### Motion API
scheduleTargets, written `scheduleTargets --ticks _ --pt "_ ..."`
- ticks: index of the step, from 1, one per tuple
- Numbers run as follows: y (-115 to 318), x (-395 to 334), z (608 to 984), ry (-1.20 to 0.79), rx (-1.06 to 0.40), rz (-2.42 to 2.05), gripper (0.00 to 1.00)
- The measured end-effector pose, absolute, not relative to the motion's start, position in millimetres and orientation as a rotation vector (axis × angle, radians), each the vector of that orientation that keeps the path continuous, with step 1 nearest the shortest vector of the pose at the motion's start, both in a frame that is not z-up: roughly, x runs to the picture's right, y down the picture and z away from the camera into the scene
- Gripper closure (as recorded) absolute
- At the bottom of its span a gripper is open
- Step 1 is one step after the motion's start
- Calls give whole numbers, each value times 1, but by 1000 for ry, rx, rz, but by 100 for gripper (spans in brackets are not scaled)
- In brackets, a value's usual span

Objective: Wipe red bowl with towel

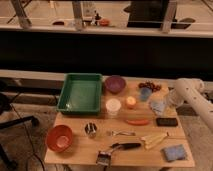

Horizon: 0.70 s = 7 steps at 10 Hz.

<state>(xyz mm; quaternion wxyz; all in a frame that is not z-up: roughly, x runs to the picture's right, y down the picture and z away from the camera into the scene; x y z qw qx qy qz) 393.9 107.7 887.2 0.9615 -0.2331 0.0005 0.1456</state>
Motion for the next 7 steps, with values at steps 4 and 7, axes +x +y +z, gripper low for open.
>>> scheduleTargets --ticks 4,7 --pt "96 389 886 9 -440 303 20" --pt "100 387 897 20 -436 303 20"
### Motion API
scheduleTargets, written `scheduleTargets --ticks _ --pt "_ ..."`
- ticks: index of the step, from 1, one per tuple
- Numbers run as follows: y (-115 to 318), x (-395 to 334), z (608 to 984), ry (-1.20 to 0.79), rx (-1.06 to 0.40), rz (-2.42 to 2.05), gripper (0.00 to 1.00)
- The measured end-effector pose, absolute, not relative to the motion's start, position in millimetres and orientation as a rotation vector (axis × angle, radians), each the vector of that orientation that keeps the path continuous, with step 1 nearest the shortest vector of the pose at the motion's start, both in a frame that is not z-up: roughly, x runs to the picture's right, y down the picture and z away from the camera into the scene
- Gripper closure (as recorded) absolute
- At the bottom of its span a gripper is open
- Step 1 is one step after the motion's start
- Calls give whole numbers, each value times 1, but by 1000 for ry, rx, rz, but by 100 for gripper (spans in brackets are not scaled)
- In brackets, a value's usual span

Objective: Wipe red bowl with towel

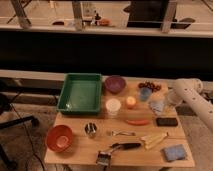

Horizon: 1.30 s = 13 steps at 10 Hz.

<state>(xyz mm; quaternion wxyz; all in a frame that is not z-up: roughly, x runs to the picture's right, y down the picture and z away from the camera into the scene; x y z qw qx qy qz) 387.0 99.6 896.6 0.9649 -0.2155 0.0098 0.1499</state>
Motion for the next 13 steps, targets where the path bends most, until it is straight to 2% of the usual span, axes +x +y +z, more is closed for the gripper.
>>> scheduleTargets --ticks 7,13 --pt "96 382 912 17 -413 309 20" --pt "104 373 924 20 -474 291 20"
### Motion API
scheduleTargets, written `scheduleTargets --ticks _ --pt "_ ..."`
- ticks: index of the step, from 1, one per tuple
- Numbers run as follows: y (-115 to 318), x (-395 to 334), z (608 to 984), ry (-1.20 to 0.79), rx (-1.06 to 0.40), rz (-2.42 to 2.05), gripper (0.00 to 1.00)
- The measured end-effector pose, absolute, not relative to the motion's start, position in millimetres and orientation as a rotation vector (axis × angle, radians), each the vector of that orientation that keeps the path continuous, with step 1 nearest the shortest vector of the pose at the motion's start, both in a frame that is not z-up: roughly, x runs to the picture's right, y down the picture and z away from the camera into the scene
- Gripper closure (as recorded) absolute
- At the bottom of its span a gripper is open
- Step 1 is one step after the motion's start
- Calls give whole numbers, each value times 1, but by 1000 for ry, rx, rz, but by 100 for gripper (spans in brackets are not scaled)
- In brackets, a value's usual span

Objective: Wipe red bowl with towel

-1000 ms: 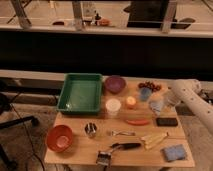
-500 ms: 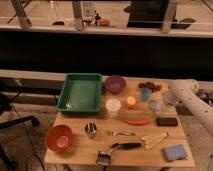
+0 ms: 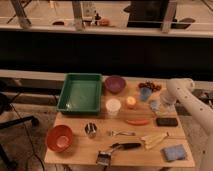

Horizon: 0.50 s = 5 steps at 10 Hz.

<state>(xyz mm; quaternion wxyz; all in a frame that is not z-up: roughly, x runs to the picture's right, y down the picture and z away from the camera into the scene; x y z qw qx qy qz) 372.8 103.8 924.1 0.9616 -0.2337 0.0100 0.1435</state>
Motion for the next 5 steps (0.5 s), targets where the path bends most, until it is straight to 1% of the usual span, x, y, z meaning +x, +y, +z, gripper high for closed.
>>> scheduleTargets --ticks 5 --pt "109 371 933 35 -531 288 20"
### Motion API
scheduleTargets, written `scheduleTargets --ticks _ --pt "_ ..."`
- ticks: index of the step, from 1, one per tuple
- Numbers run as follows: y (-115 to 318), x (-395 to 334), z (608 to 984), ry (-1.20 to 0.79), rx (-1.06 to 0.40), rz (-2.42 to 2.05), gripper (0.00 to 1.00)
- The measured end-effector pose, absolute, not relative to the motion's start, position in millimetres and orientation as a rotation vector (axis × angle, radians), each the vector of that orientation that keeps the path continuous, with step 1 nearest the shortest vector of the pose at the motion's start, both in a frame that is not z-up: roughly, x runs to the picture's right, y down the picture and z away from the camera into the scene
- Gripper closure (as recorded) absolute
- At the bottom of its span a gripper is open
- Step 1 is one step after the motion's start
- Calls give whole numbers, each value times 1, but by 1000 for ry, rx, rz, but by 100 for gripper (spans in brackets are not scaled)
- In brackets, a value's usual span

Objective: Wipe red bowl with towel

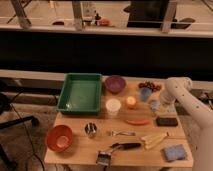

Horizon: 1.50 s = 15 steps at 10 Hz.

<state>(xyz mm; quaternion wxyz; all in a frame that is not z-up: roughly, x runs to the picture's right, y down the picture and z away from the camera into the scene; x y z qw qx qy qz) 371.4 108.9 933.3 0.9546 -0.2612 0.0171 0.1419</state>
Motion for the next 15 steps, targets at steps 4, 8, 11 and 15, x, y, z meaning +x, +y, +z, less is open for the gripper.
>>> scheduleTargets --ticks 4,8,11,15 --pt "114 377 936 44 -571 299 20" --pt "118 380 941 49 -625 310 27" --pt "119 381 943 49 -645 309 28" --pt "118 382 941 51 -646 308 62"
